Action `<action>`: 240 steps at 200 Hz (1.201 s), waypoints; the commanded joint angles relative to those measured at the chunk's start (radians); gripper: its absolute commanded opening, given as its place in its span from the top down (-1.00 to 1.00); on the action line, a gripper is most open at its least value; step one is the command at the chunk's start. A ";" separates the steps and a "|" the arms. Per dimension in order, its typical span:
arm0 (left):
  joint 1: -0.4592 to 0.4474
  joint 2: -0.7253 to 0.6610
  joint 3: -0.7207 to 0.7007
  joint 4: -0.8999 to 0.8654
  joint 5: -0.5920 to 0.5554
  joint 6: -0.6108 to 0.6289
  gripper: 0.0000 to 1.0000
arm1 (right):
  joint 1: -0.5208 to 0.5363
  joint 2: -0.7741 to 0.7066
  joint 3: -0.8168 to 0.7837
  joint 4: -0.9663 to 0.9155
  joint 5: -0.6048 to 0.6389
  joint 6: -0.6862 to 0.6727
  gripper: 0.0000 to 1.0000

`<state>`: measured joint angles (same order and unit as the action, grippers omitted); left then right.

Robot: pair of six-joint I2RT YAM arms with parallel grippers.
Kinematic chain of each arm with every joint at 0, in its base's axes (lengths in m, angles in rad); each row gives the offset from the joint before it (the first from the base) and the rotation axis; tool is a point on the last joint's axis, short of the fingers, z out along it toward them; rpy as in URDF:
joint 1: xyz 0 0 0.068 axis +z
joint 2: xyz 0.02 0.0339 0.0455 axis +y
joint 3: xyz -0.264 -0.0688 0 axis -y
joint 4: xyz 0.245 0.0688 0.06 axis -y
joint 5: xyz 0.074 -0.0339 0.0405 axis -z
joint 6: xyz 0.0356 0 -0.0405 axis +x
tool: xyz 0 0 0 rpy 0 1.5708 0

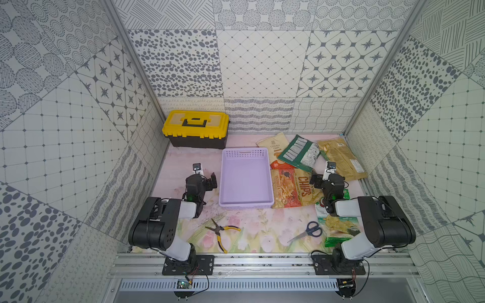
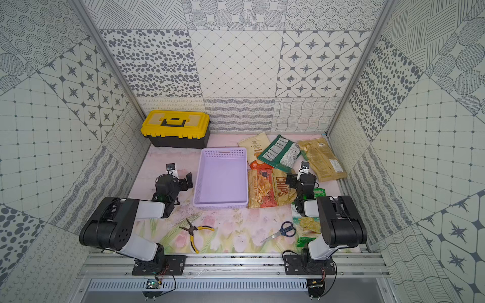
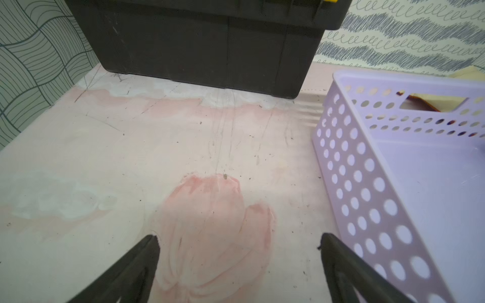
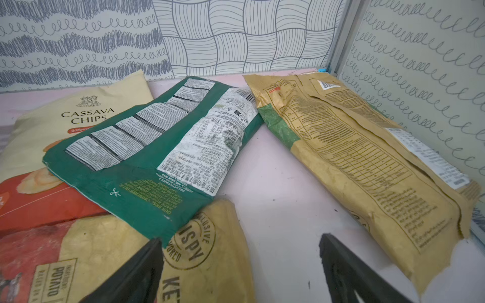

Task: Put the potato chips into the basket
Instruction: Pick up the potato chip from the center of the board.

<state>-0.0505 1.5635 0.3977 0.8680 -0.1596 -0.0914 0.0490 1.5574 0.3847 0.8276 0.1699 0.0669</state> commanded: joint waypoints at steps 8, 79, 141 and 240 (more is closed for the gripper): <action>0.003 0.005 -0.001 -0.002 0.011 0.002 -0.99 | 0.002 -0.010 0.004 0.039 0.003 -0.002 -0.94; 0.003 0.005 0.000 -0.003 0.011 0.002 -0.99 | 0.002 -0.009 0.004 0.040 0.005 -0.001 -0.94; 0.003 0.005 -0.001 -0.002 0.010 0.002 -0.99 | 0.002 -0.009 0.005 0.041 0.004 -0.001 -0.94; 0.005 0.002 0.003 0.003 0.011 0.008 -0.99 | 0.002 -0.170 0.098 -0.249 0.026 0.002 -0.93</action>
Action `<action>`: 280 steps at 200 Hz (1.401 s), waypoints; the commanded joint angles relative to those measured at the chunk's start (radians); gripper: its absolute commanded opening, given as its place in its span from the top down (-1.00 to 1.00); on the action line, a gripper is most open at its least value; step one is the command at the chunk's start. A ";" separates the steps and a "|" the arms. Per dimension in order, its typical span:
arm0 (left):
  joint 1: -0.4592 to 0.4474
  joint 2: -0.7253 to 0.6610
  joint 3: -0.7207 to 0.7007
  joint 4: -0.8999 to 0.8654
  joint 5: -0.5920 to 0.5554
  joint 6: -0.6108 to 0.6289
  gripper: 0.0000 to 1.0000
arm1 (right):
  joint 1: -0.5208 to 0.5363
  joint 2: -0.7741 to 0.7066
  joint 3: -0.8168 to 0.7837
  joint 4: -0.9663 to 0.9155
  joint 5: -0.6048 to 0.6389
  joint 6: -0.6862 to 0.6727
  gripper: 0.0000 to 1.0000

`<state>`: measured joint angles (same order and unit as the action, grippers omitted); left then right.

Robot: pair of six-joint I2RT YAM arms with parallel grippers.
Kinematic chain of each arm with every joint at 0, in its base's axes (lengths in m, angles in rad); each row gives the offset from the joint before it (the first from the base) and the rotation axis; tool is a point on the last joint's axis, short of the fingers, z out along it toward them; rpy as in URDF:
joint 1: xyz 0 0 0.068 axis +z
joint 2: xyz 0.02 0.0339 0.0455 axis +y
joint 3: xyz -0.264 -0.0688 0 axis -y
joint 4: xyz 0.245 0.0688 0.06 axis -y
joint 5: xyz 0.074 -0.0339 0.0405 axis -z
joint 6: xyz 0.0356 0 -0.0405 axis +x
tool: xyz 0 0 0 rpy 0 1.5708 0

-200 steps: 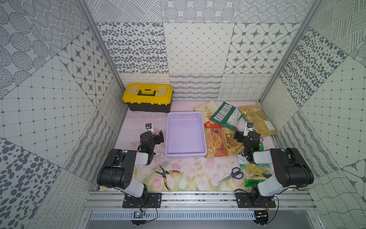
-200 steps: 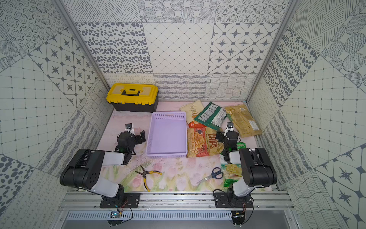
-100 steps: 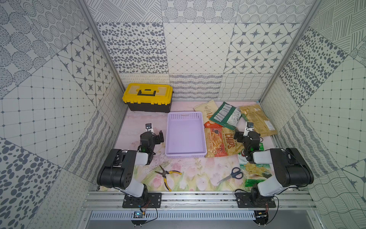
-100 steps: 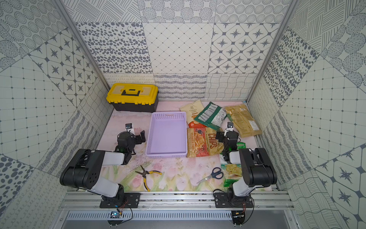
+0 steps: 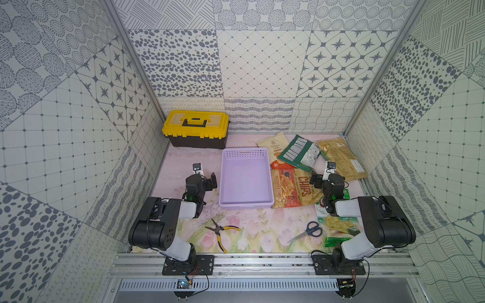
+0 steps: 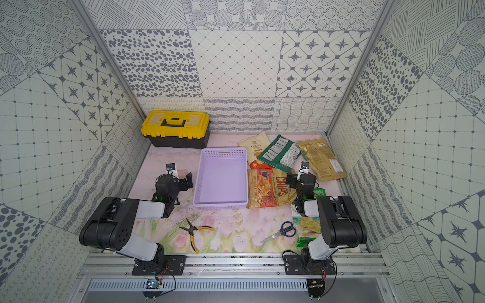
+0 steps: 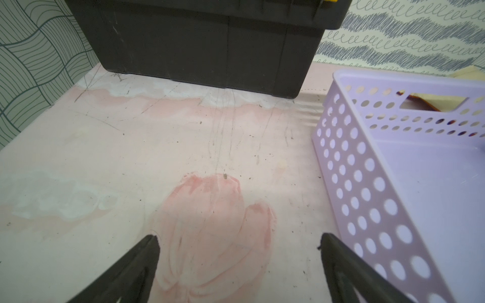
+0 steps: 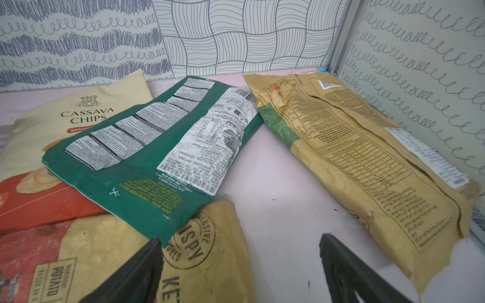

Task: Put the potato chips into the basket
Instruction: Pick up the potato chip from the center of the board.

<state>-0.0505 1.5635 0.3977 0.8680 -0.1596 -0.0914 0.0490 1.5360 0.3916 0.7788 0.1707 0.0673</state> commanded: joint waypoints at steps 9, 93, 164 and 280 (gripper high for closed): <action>0.005 -0.040 0.034 -0.085 -0.021 -0.006 -0.99 | 0.002 -0.210 0.134 -0.316 0.062 0.033 -0.90; -0.166 -0.479 0.623 -1.187 -0.021 -0.006 -0.87 | 0.003 -0.767 0.231 -1.241 0.023 0.737 -0.66; -0.245 -0.744 0.522 -1.221 0.620 0.147 -0.87 | 0.002 -0.662 0.185 -1.406 -0.210 0.866 -0.51; -0.250 -0.801 0.359 -1.168 0.453 0.186 -0.88 | 0.135 -0.461 0.085 -1.156 -0.311 0.974 -0.16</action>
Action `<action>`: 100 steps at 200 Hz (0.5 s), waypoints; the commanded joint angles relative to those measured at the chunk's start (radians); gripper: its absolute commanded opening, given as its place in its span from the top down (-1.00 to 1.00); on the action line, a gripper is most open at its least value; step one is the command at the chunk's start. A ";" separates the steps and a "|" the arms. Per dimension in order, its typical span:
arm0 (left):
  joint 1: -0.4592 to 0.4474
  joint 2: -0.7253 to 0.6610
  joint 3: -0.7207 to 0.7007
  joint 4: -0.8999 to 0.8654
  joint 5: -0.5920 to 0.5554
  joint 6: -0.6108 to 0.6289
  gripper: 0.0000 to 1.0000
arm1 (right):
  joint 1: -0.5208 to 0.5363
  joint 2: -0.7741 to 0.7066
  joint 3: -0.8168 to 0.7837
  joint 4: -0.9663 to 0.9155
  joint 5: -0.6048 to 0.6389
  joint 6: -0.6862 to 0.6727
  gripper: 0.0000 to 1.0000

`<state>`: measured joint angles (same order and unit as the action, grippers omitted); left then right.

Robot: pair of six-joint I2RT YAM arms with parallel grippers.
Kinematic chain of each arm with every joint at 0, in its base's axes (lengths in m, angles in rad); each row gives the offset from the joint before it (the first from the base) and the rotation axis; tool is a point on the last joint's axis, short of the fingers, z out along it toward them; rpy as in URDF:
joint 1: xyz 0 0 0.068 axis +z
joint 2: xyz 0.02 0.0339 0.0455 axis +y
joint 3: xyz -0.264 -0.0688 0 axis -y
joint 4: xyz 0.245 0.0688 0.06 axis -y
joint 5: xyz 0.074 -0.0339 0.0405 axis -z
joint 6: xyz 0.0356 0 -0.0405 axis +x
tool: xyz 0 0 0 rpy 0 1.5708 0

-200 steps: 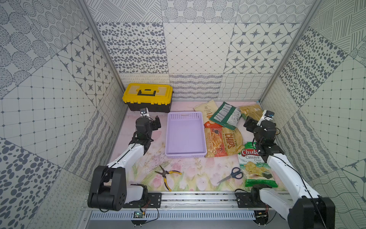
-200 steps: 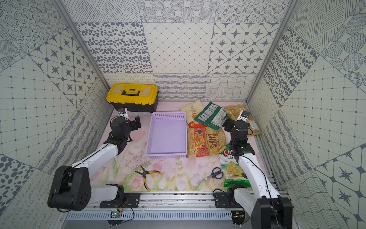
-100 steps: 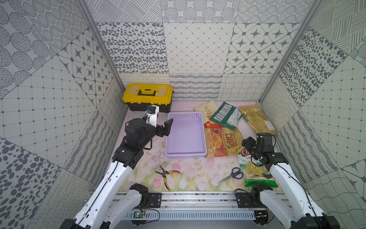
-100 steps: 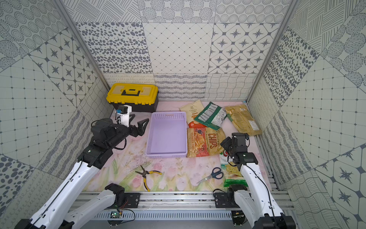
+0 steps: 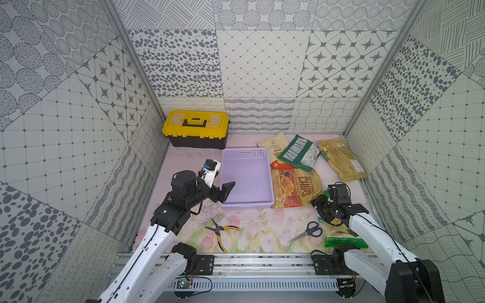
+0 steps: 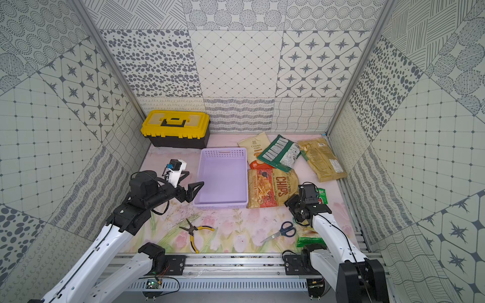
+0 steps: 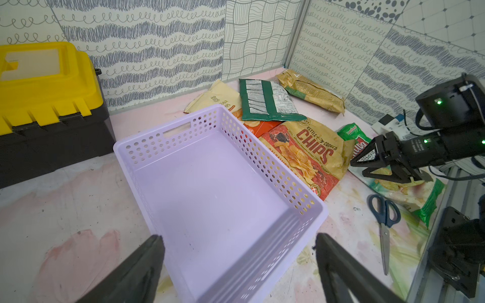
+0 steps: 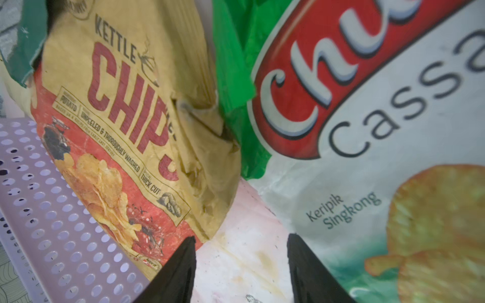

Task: Put the potato chips into the basket
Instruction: Pick up the potato chip from the center of the board.

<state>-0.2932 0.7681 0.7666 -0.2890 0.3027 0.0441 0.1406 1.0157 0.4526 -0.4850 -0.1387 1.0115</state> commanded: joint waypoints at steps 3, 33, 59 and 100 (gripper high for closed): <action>-0.008 -0.006 -0.010 -0.011 -0.012 0.051 -0.88 | 0.049 0.071 0.024 0.116 -0.002 0.033 -0.16; -0.009 -0.006 -0.013 -0.013 -0.022 0.056 -0.89 | 0.073 0.155 0.021 0.183 -0.021 0.053 -0.05; -0.008 -0.006 -0.013 -0.013 -0.030 0.057 -0.90 | 0.073 0.154 0.026 0.200 -0.014 0.042 0.46; -0.009 -0.004 -0.013 -0.012 -0.042 0.059 -0.90 | 0.073 0.046 0.073 0.139 0.072 -0.006 1.00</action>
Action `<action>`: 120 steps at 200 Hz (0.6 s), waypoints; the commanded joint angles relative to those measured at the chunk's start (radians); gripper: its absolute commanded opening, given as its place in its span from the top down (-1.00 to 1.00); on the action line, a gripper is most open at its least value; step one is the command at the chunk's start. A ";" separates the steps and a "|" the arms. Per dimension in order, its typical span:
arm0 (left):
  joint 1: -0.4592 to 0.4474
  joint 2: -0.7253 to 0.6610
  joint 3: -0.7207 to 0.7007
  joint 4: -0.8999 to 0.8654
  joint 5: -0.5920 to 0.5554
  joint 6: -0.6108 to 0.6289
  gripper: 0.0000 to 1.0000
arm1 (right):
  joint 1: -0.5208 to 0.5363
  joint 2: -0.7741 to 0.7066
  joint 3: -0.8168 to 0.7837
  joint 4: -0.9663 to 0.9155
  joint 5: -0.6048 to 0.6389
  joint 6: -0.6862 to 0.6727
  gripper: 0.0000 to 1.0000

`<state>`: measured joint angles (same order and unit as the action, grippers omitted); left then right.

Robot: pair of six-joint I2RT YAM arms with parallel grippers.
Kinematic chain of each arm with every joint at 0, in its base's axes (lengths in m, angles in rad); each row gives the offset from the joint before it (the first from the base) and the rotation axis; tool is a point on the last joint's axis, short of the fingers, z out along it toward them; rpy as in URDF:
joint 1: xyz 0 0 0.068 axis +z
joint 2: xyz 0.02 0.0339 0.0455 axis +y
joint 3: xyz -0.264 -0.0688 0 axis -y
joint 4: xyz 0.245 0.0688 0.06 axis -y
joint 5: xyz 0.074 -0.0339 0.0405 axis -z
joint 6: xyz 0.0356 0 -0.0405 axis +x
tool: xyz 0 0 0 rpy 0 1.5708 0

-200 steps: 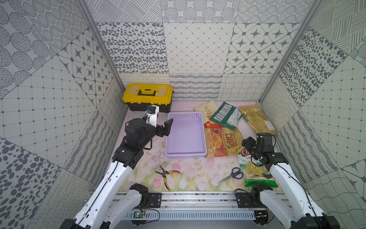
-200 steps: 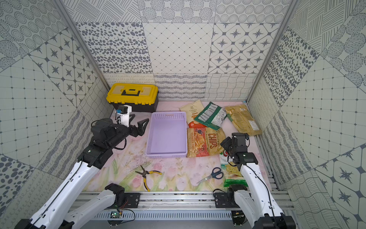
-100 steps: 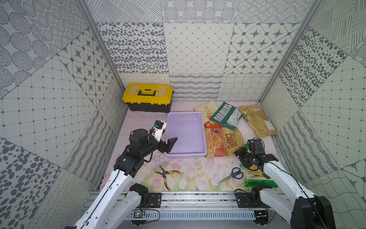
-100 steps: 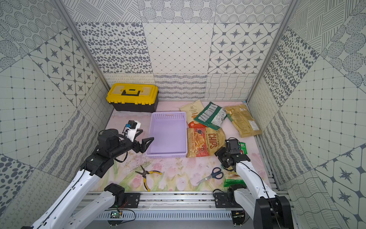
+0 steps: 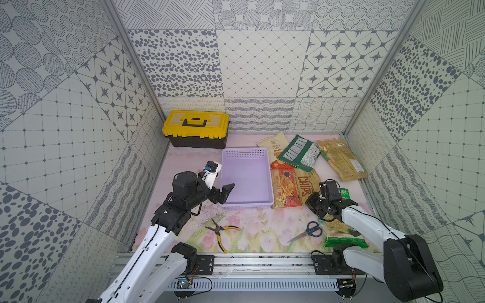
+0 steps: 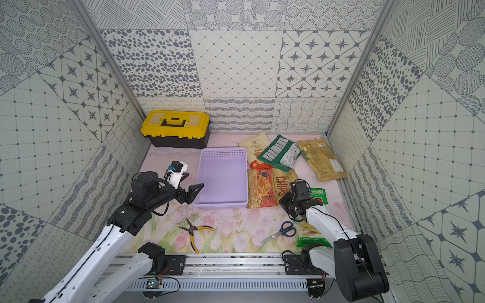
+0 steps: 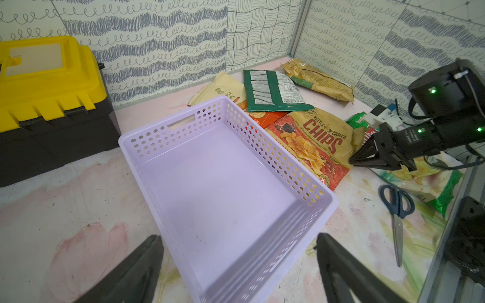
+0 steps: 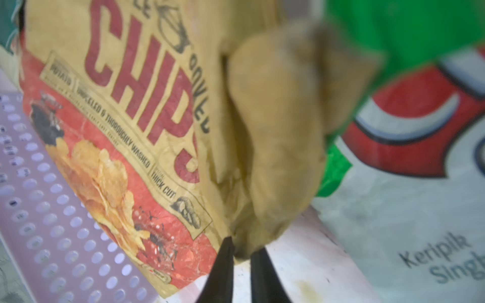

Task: Put the potato chips into the basket
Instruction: Pick up the potato chip from the center of the board.

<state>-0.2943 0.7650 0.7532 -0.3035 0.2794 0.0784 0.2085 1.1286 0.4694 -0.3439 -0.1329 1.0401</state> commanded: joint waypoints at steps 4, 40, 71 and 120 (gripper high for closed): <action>-0.007 -0.001 0.000 0.003 -0.019 0.024 -0.90 | 0.005 -0.077 0.064 -0.008 0.074 -0.040 1.00; -0.008 0.002 0.005 -0.002 -0.037 0.035 -0.91 | 0.005 -0.139 0.175 -0.102 0.091 -0.108 1.00; -0.007 0.000 0.009 -0.009 -0.059 0.033 -0.91 | 0.005 -0.160 0.318 -0.192 0.050 -0.195 1.00; -0.007 0.016 0.017 -0.006 -0.062 0.031 -0.91 | 0.006 -0.111 0.626 -0.392 -0.018 -0.368 1.00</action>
<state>-0.2943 0.7704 0.7547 -0.3069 0.2340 0.0925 0.2100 1.0004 0.9443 -0.6498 -0.1188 0.8009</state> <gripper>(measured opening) 0.956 0.042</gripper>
